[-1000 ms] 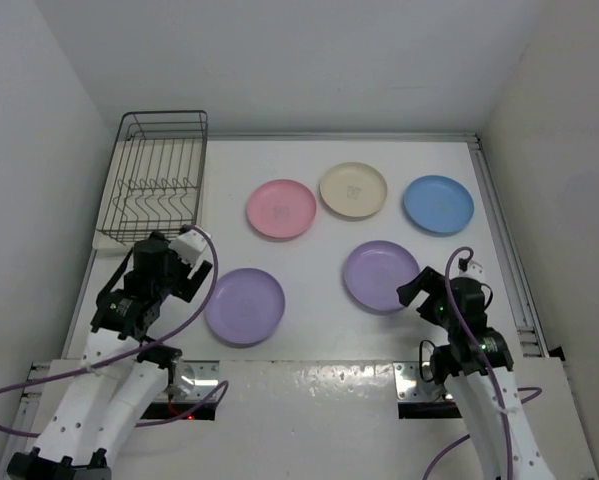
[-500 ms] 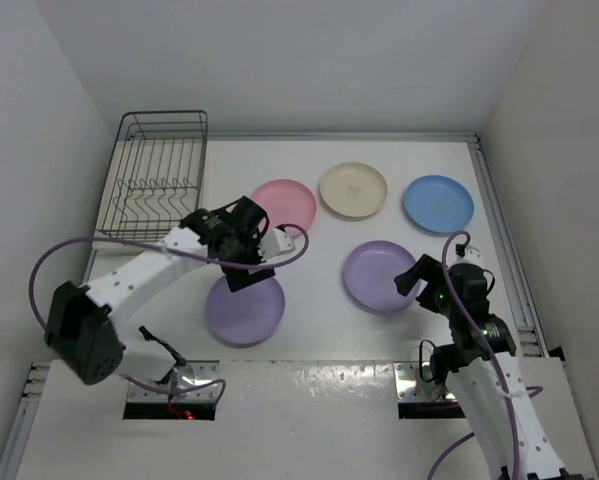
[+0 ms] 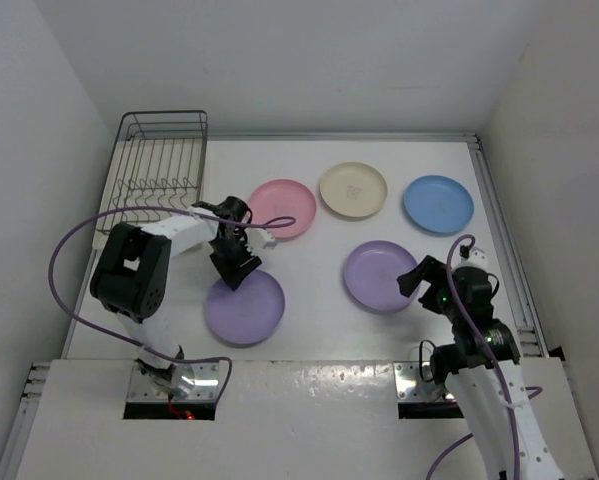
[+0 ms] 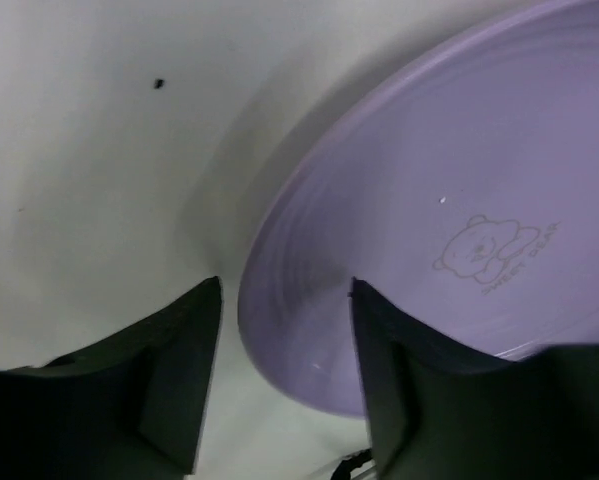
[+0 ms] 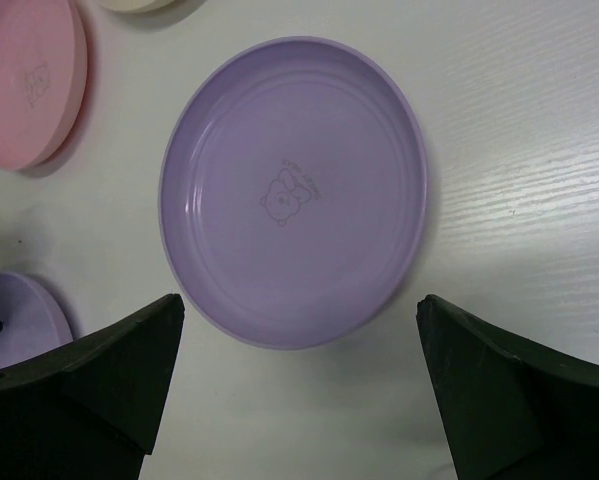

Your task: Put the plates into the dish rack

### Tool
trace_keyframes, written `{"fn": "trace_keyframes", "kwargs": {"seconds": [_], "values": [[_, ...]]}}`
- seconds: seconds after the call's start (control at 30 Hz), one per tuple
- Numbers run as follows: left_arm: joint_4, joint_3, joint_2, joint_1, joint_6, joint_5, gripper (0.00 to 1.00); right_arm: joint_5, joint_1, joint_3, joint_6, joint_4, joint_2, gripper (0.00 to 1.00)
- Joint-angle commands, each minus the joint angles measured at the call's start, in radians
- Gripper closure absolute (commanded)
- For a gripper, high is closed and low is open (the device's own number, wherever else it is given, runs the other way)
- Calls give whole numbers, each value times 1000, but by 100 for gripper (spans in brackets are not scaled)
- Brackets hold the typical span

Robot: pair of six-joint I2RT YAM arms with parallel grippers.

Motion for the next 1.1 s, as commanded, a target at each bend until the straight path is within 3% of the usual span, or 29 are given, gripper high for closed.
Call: {"fn": "trace_keyframes", "kwargs": {"seconds": [0.0,0.03,0.17,0.2,0.23,0.4,0.57,0.67,0.8,0.83,1.07], "values": [[47,-16,30,40,-11,75,44,7,5,14,15,7,-13,0],[47,-4,30,49,-12,86,49,8,5,16,12,7,-11,0],[47,-4,27,58,-36,97,82,22,4,25,4,0,-3,0],[47,-4,10,58,-53,97,97,24,5,25,6,1,3,0],[31,14,-4,58,-82,81,100,27,5,27,6,3,0,0],[-108,250,-151,70,-211,29,100,19,2,28,9,9,27,0],[-134,511,-262,139,-291,-34,100,16,4,20,27,41,44,0],[-75,643,-317,219,-382,-213,100,7,1,31,21,49,70,0],[62,696,-352,326,-492,-646,100,13,7,30,18,52,75,0],[92,696,-352,345,-492,-822,100,16,5,30,18,53,69,0],[361,582,-361,500,-437,-1185,100,30,5,-18,29,55,27,0]]}}
